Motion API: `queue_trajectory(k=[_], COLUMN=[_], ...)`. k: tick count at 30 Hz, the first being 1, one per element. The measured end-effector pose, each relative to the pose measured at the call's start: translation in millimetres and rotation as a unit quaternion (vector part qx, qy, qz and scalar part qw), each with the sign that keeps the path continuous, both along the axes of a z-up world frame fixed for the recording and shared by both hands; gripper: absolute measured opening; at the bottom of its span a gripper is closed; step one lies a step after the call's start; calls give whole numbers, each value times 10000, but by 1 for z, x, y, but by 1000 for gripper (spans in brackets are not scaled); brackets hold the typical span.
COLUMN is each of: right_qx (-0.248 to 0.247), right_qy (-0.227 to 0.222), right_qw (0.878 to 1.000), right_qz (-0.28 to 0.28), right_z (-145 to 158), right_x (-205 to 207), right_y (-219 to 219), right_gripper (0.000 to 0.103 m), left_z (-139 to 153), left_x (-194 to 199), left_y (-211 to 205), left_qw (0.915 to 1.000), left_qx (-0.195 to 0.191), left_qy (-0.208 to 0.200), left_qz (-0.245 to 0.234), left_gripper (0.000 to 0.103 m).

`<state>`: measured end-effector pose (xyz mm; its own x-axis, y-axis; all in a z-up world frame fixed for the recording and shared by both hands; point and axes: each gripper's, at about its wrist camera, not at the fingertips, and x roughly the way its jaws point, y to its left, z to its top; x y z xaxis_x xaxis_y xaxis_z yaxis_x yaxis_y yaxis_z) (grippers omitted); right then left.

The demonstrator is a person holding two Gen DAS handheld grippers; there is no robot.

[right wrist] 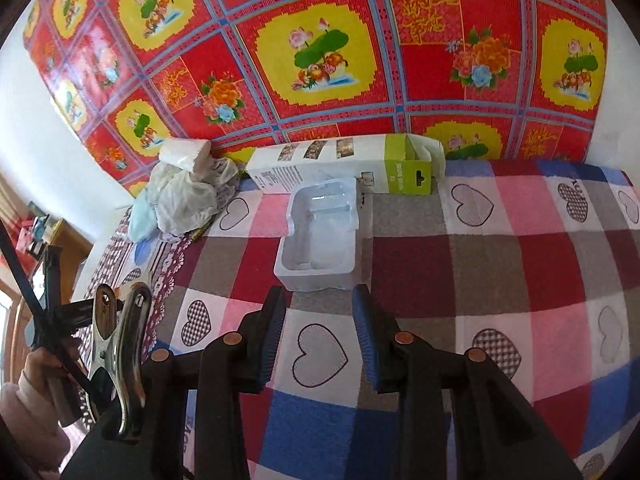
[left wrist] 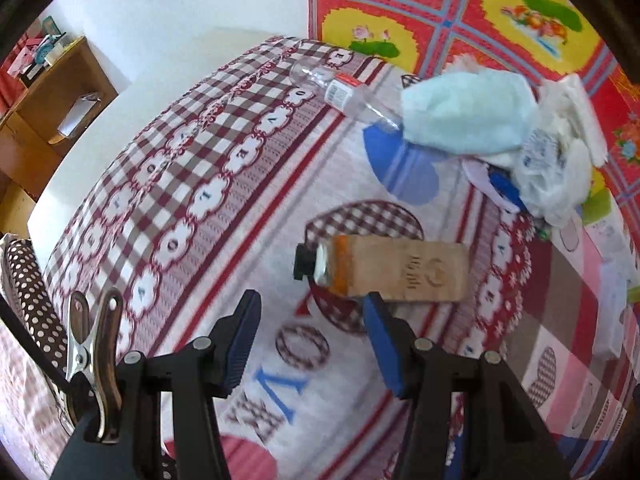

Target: Collect trash

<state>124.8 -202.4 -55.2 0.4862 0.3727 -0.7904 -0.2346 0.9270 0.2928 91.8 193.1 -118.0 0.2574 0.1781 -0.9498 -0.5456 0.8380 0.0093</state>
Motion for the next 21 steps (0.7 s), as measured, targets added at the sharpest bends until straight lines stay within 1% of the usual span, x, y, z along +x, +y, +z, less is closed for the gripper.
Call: queue_trajectory(k=[4, 9, 13, 15, 18, 20, 21], right_qx=[-30, -142, -208, -206, -203, -174, -156], right_qy=[100, 123, 85, 94, 106, 135, 148], right_qw=[9999, 9996, 9994, 9994, 9992, 9991, 9991], right_qz=[-123, -208, -256, -278, -315, -350, -363], right_z=[-5, -5, -2, -3, -5, -6, -7], right_x=[0, -2, -4, -5, -6, -6, -6], right_y=[4, 7, 9, 9, 9, 8, 8], right_gripper=[35, 35, 35, 35, 35, 35, 35], left_z=[-6, -8, -7, -3, 4, 13, 16], left_x=[12, 35, 47, 46, 45, 47, 48], left_y=[14, 22, 27, 28, 27, 23, 22], left_qw=[10000, 9997, 9996, 9992, 9980, 9959, 9933], left_qx=[-68, 95, 42, 27, 74, 115, 167], left_qy=[-16, -46, -34, -93, -54, 17, 74], left_qz=[-20, -223, -293, -390, -621, -900, -1143], left_gripper=[57, 57, 57, 57, 57, 57, 57])
